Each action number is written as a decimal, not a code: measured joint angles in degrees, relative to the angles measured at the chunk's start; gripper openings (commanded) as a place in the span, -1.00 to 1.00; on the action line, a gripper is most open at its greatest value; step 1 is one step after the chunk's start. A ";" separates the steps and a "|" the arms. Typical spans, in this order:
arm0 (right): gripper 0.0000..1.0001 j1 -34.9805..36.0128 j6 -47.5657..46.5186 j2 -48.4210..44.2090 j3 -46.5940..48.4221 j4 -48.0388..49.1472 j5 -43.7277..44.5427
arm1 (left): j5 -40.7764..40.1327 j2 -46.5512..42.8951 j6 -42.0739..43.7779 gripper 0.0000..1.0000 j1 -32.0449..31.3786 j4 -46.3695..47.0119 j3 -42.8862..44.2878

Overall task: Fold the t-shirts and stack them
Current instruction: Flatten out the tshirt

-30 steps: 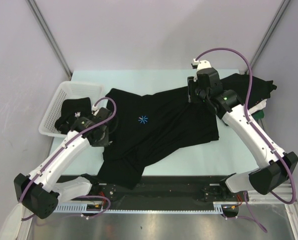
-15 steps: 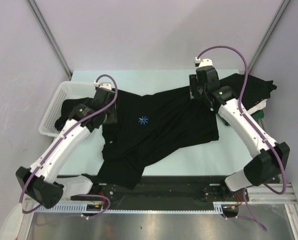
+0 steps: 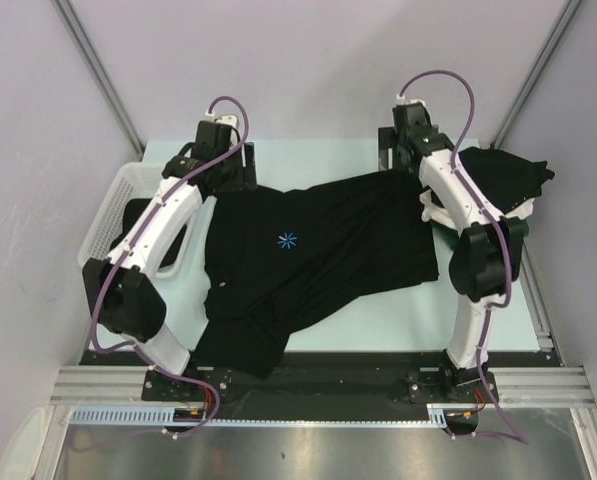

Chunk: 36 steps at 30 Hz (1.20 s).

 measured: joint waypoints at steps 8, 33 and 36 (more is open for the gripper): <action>0.95 -0.61 0.00 12.50 18.69 -3.06 -0.07 | 7.04 10.27 1.81 0.54 4.46 5.03 6.64; 0.86 -15.43 6.71 29.68 29.79 -4.46 -14.86 | 6.69 28.63 -2.36 0.51 8.44 8.24 18.82; 0.85 -15.26 7.52 30.75 30.12 -4.13 -16.57 | 6.10 28.72 -2.67 0.51 8.63 8.26 18.82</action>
